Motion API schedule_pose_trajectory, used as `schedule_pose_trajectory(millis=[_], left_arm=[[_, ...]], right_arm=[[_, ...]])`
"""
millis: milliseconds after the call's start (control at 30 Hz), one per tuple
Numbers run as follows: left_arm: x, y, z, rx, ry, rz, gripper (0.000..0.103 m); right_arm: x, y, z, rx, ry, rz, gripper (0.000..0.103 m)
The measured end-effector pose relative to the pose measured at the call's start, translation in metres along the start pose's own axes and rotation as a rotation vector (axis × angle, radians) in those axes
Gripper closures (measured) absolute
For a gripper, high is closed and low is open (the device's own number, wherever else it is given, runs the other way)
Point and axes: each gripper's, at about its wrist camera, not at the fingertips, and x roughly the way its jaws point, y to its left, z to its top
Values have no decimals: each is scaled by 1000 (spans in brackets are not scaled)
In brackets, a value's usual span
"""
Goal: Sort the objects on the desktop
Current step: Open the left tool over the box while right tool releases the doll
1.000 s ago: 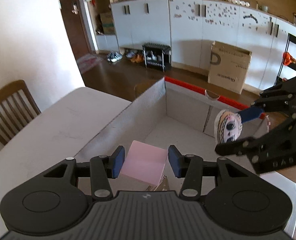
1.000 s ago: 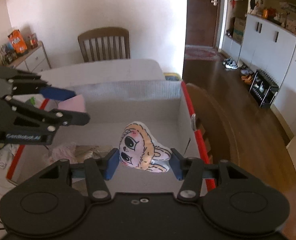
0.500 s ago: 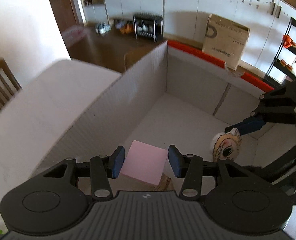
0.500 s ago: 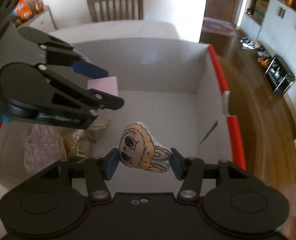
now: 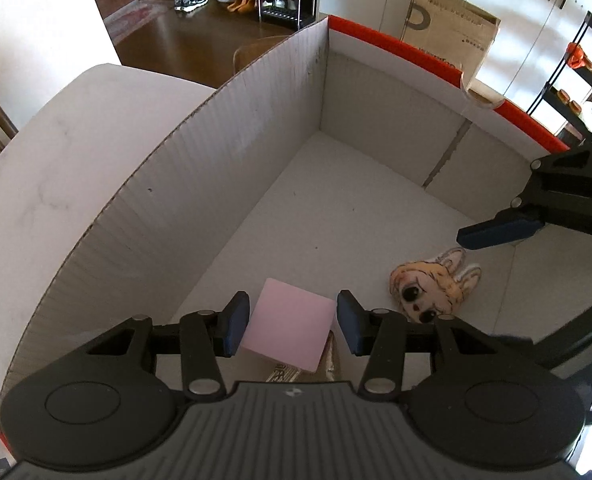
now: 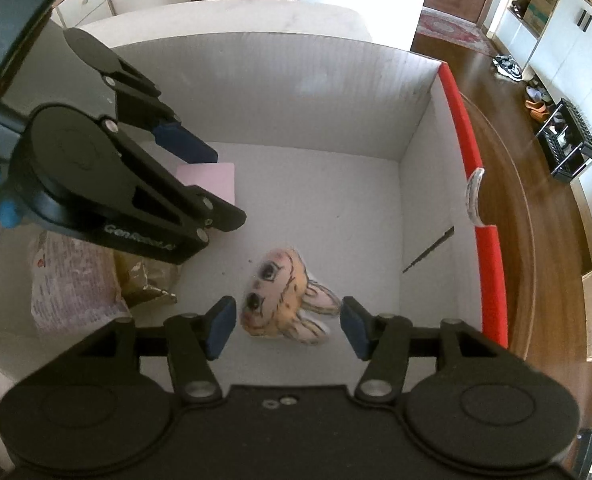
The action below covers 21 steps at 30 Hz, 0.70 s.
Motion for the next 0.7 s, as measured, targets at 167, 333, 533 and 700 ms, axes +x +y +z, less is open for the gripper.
schedule_pose_trajectory(millis=[167,333,533,700], left_arm=[[-4,1,-5,-2,-7,16,35],[-16,3,-6,-17,-50,20,28],[-44,2,-19,-54,-128,15,28],[-70,-1,-30,-89,-198,31,28]], right_arm=[[-2,2,-2,-5,-3,8,38],[-11,4,-4,-8,-26,21,29],[-28,-3,-6,11,-63,30,24],[-46,-16,-5,27,-113,54,24]])
